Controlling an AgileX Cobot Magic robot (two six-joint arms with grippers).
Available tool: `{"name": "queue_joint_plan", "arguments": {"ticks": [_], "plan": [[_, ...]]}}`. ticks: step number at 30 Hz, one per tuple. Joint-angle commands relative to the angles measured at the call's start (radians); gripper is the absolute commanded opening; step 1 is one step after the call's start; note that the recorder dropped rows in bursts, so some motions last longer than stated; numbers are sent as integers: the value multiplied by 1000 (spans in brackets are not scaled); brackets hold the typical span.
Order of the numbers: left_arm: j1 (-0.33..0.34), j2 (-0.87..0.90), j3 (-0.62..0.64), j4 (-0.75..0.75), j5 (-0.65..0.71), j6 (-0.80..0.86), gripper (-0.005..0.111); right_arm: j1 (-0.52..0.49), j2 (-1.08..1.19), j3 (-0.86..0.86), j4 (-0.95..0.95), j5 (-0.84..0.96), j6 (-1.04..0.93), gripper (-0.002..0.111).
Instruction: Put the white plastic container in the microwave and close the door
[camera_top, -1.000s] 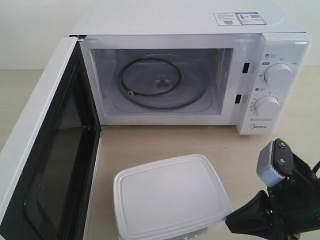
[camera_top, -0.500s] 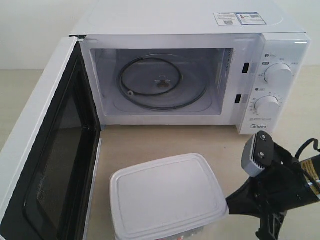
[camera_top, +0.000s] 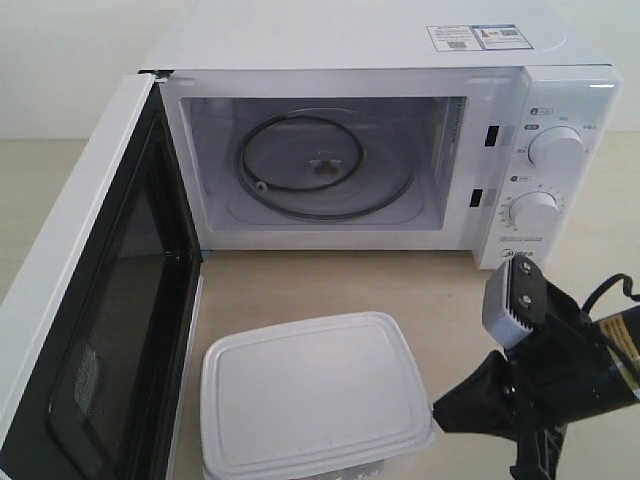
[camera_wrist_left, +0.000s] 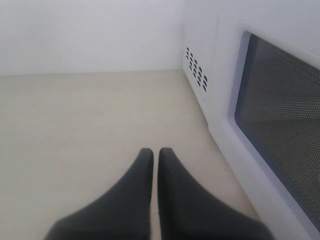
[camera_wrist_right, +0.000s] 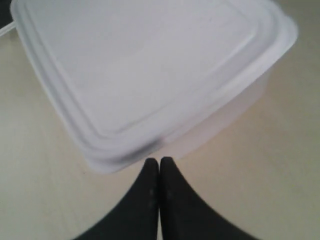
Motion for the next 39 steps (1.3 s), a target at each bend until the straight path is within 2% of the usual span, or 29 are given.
{"name": "queue_joint_plan", "arguments": {"ticks": [1, 8, 15, 18, 25, 32, 39], "plan": [[3, -3, 3, -12, 0, 2, 4, 2, -2, 86, -3, 12, -15, 0], [3, -3, 3, -12, 0, 2, 4, 2, -2, 126, -3, -135, -42, 0], [3, -3, 3, -12, 0, 2, 4, 6, -2, 122, 16, -119, -38, 0], [3, -3, 3, -12, 0, 2, 4, 56, -2, 92, 16, -114, -29, 0], [3, -3, 3, -12, 0, 2, 4, 200, -2, 0, -3, 48, 199, 0], [3, -3, 3, -12, 0, 2, 4, 201, -1, -85, -3, 154, 258, 0], [3, -3, 3, -12, 0, 2, 4, 201, 93, -255, -3, 117, 268, 0]]}}
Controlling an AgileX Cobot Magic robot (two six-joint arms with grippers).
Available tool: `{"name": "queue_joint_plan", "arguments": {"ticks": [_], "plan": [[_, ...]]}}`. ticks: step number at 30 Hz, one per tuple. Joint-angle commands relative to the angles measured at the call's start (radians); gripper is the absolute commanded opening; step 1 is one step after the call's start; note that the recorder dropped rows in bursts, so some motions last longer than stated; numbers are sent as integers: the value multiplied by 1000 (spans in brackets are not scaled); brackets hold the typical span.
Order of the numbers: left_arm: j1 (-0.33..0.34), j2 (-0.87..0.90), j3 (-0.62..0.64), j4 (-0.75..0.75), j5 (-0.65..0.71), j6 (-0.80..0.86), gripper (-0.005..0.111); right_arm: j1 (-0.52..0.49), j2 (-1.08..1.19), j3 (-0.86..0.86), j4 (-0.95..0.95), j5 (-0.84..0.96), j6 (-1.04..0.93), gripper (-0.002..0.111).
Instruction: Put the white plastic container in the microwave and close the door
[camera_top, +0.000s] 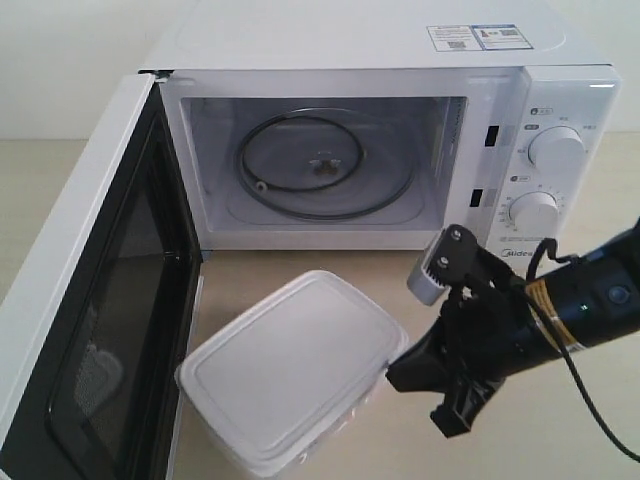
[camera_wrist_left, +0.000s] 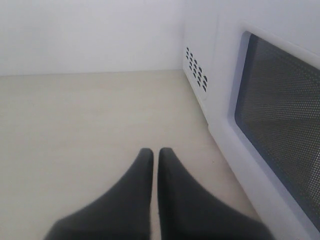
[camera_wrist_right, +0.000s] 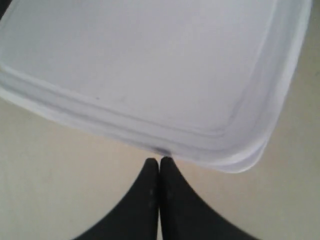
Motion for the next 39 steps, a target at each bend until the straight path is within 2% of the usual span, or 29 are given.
{"name": "queue_joint_plan", "arguments": {"ticks": [1, 8, 14, 17, 23, 27, 30, 34, 39], "plan": [[3, -3, 3, -12, 0, 2, 4, 2, 89, -103, 3, -47, 8, 0], [3, -3, 3, -12, 0, 2, 4, 2, 124, -137, 75, -109, -89, 0], [3, -3, 3, -12, 0, 2, 4, -5, 125, -55, 403, -161, -437, 0], [3, -3, 3, -12, 0, 2, 4, -40, 125, 12, 506, -206, -530, 0], [3, -3, 3, -12, 0, 2, 4, -158, 125, 141, 569, -343, -583, 0], [3, -3, 3, -12, 0, 2, 4, -191, 125, 218, 617, -468, -555, 0], [3, -3, 3, -12, 0, 2, 4, -178, 125, 245, 636, -536, -397, 0], [3, -3, 3, -12, 0, 2, 4, -140, 125, 258, 722, -536, -126, 0], [3, -3, 3, -12, 0, 2, 4, -73, 125, 258, 807, -491, -60, 0]]}}
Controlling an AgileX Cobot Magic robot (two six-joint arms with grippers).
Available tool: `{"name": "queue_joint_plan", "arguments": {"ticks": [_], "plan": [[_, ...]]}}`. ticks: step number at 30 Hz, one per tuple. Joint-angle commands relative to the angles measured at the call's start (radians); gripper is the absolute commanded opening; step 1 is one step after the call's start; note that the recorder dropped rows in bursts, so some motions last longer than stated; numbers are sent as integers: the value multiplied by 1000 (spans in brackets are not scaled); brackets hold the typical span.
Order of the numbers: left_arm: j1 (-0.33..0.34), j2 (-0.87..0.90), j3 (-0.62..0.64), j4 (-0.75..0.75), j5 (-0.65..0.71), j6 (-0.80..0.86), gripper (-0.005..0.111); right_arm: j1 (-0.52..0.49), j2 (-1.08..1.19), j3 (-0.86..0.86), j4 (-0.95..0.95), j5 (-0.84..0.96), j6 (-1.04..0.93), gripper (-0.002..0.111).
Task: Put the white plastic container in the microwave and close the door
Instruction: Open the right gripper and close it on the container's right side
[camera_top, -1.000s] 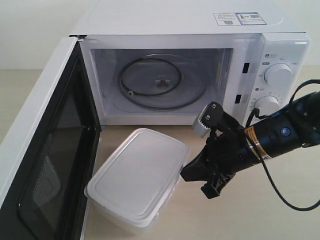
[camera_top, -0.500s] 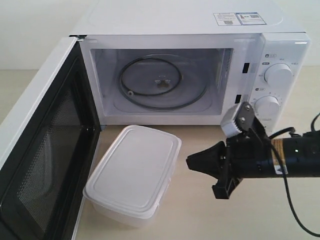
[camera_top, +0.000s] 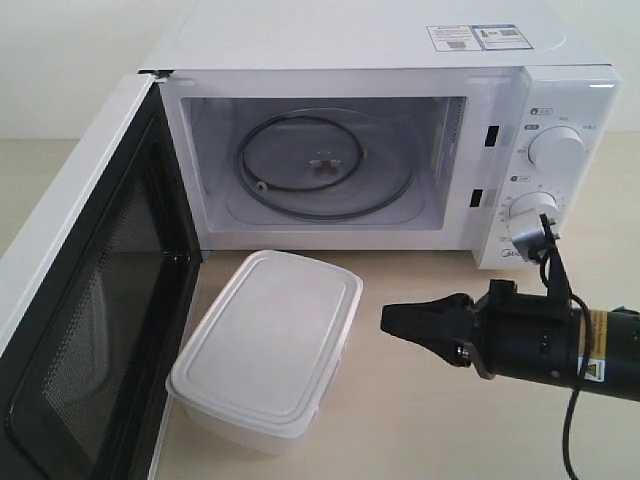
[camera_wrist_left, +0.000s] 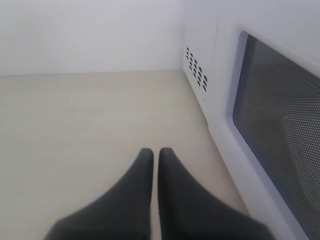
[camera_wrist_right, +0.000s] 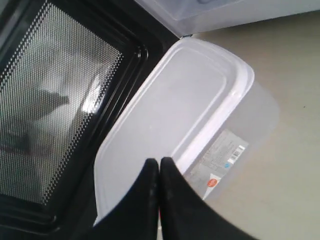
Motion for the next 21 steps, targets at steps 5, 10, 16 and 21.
{"name": "queue_joint_plan", "arguments": {"ticks": [5, 10, 16, 21], "plan": [[3, -3, 3, -12, 0, 2, 4, 103, -5, 7, 142, 99, 106, 0], [3, -3, 3, -12, 0, 2, 4, 105, -5, 7, 162, 209, 252, 0], [3, -3, 3, -12, 0, 2, 4, 114, -5, 5, 88, 167, 441, 0], [3, -3, 3, -12, 0, 2, 4, 217, -5, -15, 137, 208, 502, 26]]}}
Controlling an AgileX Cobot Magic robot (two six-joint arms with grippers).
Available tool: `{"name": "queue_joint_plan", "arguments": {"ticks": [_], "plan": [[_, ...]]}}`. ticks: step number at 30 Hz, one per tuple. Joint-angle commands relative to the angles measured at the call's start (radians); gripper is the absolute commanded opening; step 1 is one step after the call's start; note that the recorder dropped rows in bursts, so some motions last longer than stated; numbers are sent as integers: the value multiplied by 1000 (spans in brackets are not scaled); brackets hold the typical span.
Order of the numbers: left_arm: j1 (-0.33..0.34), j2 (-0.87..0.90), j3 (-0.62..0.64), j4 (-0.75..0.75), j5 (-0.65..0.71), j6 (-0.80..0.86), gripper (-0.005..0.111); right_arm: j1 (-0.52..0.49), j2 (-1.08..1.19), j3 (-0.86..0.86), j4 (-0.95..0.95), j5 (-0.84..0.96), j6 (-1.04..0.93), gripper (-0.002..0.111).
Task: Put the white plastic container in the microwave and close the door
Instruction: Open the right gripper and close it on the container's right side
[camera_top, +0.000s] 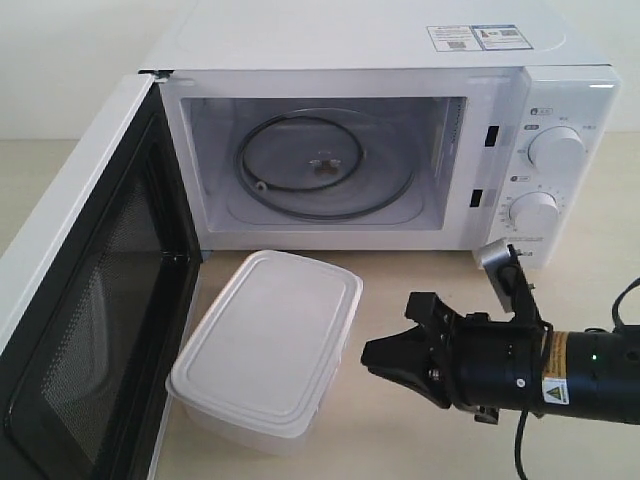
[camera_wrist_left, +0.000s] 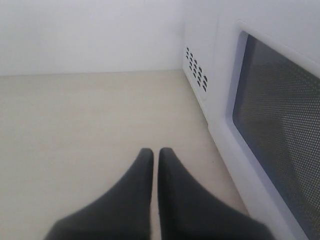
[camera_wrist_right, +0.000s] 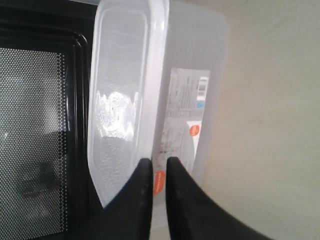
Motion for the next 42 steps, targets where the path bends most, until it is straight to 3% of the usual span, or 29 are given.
{"name": "queue_joint_plan", "arguments": {"ticks": [1, 2, 10, 42], "plan": [[3, -3, 3, -12, 0, 2, 4, 91, -5, -23, 69, 44, 40, 29], [3, -3, 3, -12, 0, 2, 4, 117, -5, -35, 123, 68, 66, 35], [3, -3, 3, -12, 0, 2, 4, 142, -5, -118, 112, 161, 199, 35], [3, -3, 3, -12, 0, 2, 4, 168, -5, -175, 32, 267, 293, 35]]}}
